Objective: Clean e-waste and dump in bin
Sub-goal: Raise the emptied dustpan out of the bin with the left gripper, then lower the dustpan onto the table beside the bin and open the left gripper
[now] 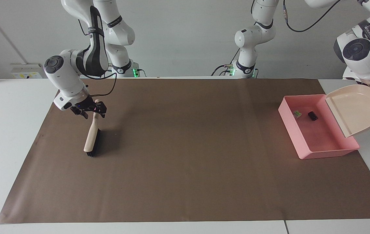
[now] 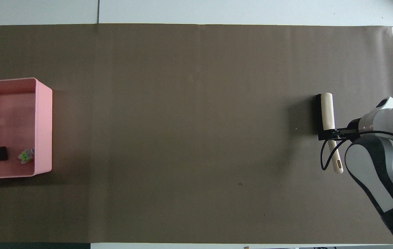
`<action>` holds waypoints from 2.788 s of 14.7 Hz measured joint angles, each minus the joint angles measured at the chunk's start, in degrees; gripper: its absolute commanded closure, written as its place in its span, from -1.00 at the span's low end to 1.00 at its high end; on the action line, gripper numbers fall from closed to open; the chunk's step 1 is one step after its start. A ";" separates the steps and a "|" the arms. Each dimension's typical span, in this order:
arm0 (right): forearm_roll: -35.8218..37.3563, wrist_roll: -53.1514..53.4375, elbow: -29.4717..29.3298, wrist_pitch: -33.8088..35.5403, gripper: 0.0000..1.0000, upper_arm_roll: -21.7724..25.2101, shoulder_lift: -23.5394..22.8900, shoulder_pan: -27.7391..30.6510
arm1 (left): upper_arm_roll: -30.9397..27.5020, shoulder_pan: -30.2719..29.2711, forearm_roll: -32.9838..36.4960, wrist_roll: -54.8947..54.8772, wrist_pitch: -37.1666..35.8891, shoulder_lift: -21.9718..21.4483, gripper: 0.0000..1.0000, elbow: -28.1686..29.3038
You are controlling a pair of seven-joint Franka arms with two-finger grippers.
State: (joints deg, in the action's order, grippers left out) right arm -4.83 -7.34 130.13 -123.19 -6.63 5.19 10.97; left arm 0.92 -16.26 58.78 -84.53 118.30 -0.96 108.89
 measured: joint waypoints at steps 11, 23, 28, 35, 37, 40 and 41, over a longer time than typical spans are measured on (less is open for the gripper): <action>6.63 8.42 -27.54 19.07 -0.98 -0.13 -0.91 -5.27 | 1.45 4.16 -29.00 -8.10 -6.83 -0.76 0.99 -3.20; 7.75 18.84 -37.02 33.34 -0.98 7.48 -3.95 -9.35 | 2.33 26.09 -37.85 9.96 -7.74 -0.39 1.00 9.27; 7.75 18.97 -36.72 33.27 -0.98 9.94 -3.18 -12.66 | 2.32 30.80 -37.92 14.60 -1.22 4.63 1.00 11.33; 7.75 18.97 -36.66 34.67 -0.98 10.22 -2.71 -12.83 | 1.90 30.82 -37.93 14.71 3.63 5.29 0.97 15.14; 7.75 18.97 -36.66 35.49 -0.98 10.20 -2.66 -12.87 | 1.87 30.82 -37.93 14.74 4.12 5.23 0.97 15.52; 7.75 19.06 -36.68 35.30 -0.98 10.13 -2.60 -12.88 | 1.73 30.80 -37.93 15.20 6.52 5.02 0.88 17.00; 7.75 19.07 -36.70 35.05 -0.98 10.11 -2.59 -12.88 | 1.70 30.80 -37.93 15.33 7.08 4.90 0.70 17.46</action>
State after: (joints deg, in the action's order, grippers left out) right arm 2.92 11.72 93.44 -88.14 3.48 2.59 -1.91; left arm 2.63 14.53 20.85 -69.20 125.38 3.94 126.36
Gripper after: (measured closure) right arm 0.009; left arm 0.670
